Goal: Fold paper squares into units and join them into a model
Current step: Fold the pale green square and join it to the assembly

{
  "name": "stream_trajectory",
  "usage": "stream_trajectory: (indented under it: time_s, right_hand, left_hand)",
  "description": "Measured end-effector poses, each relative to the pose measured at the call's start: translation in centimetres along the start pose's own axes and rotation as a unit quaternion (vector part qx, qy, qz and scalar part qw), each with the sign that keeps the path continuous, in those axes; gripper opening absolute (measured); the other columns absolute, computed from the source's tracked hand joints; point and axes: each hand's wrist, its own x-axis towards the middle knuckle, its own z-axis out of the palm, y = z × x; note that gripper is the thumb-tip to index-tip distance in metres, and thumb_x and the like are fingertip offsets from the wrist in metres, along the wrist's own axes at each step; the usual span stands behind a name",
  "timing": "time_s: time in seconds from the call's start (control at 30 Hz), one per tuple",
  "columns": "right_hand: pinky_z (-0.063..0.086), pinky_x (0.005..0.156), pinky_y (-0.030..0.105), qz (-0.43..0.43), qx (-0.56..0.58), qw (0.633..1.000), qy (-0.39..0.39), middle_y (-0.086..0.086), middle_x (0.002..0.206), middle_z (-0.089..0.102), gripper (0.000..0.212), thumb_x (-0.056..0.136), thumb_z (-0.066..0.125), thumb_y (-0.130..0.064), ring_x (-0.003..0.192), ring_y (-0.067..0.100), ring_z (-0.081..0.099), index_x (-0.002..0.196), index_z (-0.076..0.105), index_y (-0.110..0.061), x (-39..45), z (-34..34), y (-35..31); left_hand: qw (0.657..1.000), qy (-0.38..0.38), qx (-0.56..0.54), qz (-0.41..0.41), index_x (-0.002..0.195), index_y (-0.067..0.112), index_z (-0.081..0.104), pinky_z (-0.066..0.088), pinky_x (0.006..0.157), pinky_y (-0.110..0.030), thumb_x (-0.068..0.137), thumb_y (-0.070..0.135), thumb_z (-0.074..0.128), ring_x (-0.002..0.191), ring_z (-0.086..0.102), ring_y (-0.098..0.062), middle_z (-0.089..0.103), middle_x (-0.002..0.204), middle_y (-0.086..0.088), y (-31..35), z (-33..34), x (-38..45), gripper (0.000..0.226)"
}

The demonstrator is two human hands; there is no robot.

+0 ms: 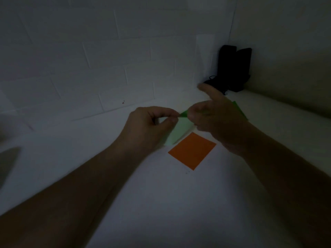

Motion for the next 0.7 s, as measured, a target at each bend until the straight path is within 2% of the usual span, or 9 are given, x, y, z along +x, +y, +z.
stream_trajectory:
  time_s: [0.07, 0.13, 0.23, 0.33, 0.4, 0.47, 0.53, 0.6, 0.7]
  right_hand:
    - [0.056, 0.070, 0.014, -0.066, -0.150, 0.986, -0.040, -0.005, 0.108, 0.071, 0.079, 0.085, 0.079, -0.015, 0.089, 0.000, 0.070, 0.151, 0.039, -0.029, -0.3, 0.2, 0.0]
    - [0.055, 0.073, 0.012, -0.097, -0.221, 0.966, -0.093, -0.007, 0.111, 0.072, 0.072, 0.084, 0.080, -0.017, 0.092, -0.003, 0.069, 0.146, 0.047, -0.029, -0.7, 0.9, 0.3]
    - [0.060, 0.073, 0.024, -0.062, -0.121, 0.985, -0.101, -0.003, 0.107, 0.075, 0.060, 0.086, 0.077, -0.008, 0.090, 0.007, 0.074, 0.140, 0.056, -0.024, -0.8, 1.0, 0.4]
    - [0.058, 0.073, 0.030, 0.015, 0.033, 0.999, -0.032, -0.003, 0.096, 0.078, 0.040, 0.087, 0.073, -0.003, 0.086, 0.014, 0.075, 0.119, 0.065, -0.026, -0.6, 0.5, -0.1]
    - [0.057, 0.078, 0.035, 0.038, 0.128, 0.991, 0.002, -0.005, 0.091, 0.078, 0.024, 0.089, 0.070, -0.003, 0.087, 0.017, 0.075, 0.101, 0.069, -0.024, -0.5, 0.4, -0.2]
    - [0.059, 0.085, 0.039, 0.054, 0.167, 0.984, 0.013, -0.003, 0.094, 0.078, 0.016, 0.091, 0.069, -0.004, 0.091, 0.018, 0.075, 0.099, 0.070, -0.018, -0.4, 0.5, -0.4]
    - [0.059, 0.088, 0.040, 0.063, 0.179, 0.982, 0.009, -0.001, 0.099, 0.078, 0.015, 0.092, 0.068, -0.005, 0.095, 0.018, 0.075, 0.102, 0.070, -0.014, -0.4, 0.7, -0.5]
    - [0.059, 0.089, 0.038, 0.063, 0.175, 0.982, 0.010, -0.001, 0.100, 0.078, 0.015, 0.092, 0.068, -0.005, 0.097, 0.018, 0.075, 0.101, 0.070, -0.016, -0.4, 0.8, -0.6]
    - [0.059, 0.089, 0.038, 0.047, 0.141, 0.989, 0.014, -0.004, 0.096, 0.078, 0.015, 0.091, 0.070, -0.005, 0.094, 0.014, 0.074, 0.097, 0.070, -0.019, -0.5, 0.9, -0.6]
  left_hand:
    - [0.997, -0.030, 0.067, 0.040, 0.095, 0.042, 0.079, 0.049, 0.064, -0.016, 0.092, 0.027, 0.075, 0.067, 0.062, 0.002, 0.072, 0.081, 0.024, 0.0, 0.1, -0.2, 0.016]
    - [0.996, -0.048, 0.052, 0.045, 0.096, 0.046, 0.077, 0.055, 0.073, -0.023, 0.092, 0.027, 0.074, 0.080, 0.068, 0.002, 0.074, 0.092, 0.022, 0.1, 0.3, -0.3, 0.019]
    - [0.994, -0.036, -0.107, -0.001, 0.106, 0.028, 0.075, 0.061, 0.071, -0.037, 0.095, 0.022, 0.071, 0.082, 0.074, -0.020, 0.076, 0.089, -0.001, 0.8, 0.3, -0.3, 0.013]
    - [0.972, -0.022, -0.228, -0.052, 0.103, 0.015, 0.068, 0.059, 0.073, -0.036, 0.088, 0.036, 0.075, 0.077, 0.069, -0.019, 0.071, 0.083, -0.004, 1.0, -0.4, 0.3, 0.027]
    - [0.976, -0.040, -0.208, -0.054, 0.097, 0.019, 0.069, 0.052, 0.071, -0.037, 0.080, 0.043, 0.084, 0.074, 0.060, -0.017, 0.065, 0.082, -0.004, 0.6, -0.7, 0.6, 0.033]
    - [0.982, -0.058, -0.176, -0.036, 0.087, 0.027, 0.071, 0.042, 0.066, -0.038, 0.075, 0.039, 0.085, 0.070, 0.049, -0.022, 0.056, 0.079, -0.008, 0.3, -0.6, 0.5, 0.021]
    - [0.981, -0.038, -0.189, -0.027, 0.084, 0.023, 0.072, 0.039, 0.065, -0.039, 0.081, 0.027, 0.084, 0.063, 0.046, -0.023, 0.052, 0.069, -0.006, 0.3, -0.4, 0.4, 0.013]
    - [0.980, -0.016, -0.195, -0.023, 0.086, 0.017, 0.072, 0.043, 0.063, -0.037, 0.086, 0.016, 0.080, 0.056, 0.050, -0.019, 0.054, 0.063, -0.005, 0.4, -0.2, 0.5, 0.008]
    - [0.986, 0.000, -0.164, -0.017, 0.083, 0.022, 0.072, 0.053, 0.065, -0.037, 0.089, 0.015, 0.077, 0.057, 0.060, -0.018, 0.062, 0.065, -0.005, 0.5, -0.2, 0.3, 0.010]
